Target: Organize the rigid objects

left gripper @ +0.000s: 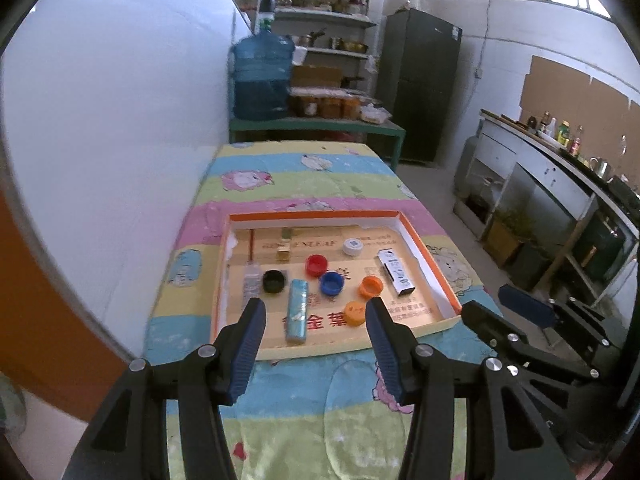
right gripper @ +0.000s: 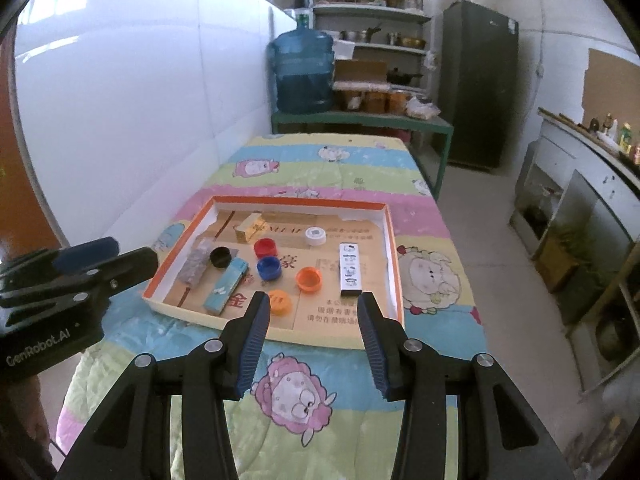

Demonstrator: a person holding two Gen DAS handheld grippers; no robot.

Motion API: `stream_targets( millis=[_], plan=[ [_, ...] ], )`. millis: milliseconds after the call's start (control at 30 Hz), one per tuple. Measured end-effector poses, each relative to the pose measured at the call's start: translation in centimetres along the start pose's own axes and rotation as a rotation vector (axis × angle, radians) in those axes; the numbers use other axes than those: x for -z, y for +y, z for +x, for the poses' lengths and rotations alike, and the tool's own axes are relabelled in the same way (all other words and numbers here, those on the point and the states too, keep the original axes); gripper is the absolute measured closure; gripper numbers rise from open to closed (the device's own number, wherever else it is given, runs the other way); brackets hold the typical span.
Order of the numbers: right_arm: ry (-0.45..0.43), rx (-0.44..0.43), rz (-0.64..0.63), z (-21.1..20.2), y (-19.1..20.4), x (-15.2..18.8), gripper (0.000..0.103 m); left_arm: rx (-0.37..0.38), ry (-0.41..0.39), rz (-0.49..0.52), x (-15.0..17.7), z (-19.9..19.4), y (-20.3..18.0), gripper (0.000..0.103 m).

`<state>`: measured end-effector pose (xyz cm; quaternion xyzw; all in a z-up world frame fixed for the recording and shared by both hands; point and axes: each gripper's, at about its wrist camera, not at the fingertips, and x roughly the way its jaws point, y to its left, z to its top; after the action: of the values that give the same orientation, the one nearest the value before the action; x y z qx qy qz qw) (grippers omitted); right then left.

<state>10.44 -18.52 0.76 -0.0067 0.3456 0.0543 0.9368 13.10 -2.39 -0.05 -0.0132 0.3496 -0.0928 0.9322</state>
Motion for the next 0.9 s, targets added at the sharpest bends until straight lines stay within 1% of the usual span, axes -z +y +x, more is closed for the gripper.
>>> stream_targets(
  millis=[167, 333, 400, 500, 600, 667, 900],
  plan=[
    [-0.048, 0.004, 0.003, -2.9, 1.1, 0.6, 0.056, -0.096, -0.077, -0.008, 1.3, -3.4, 0.0, 0.051],
    [-0.104, 0.026, 0.008, -6.1, 2.1, 1.2, 0.056, -0.140, -0.112, -0.003, 2.8, -6.0, -0.2, 0.051],
    [-0.133, 0.055, 0.003, -7.5, 2.7, 1.6, 0.056, -0.156, -0.129, -0.005, 3.5, -7.2, -0.4, 0.051],
    [-0.162, 0.086, 0.006, -9.1, 3.2, 1.9, 0.056, -0.148, -0.156, -0.011, 4.2, -8.9, -0.5, 0.051],
    [-0.182, 0.098, 0.008, -10.5, 3.9, 2.6, 0.056, -0.144, -0.174, -0.008, 4.9, -10.2, -0.6, 0.051],
    [-0.186, 0.101, 0.008, -11.2, 4.2, 3.0, 0.056, -0.155, -0.180, -0.007, 5.1, -10.7, -0.8, 0.051],
    [-0.193, 0.107, 0.010, -12.8, 4.8, 4.4, 0.056, -0.152, -0.191, -0.009, 6.0, -12.3, -0.9, 0.051]
  ],
)
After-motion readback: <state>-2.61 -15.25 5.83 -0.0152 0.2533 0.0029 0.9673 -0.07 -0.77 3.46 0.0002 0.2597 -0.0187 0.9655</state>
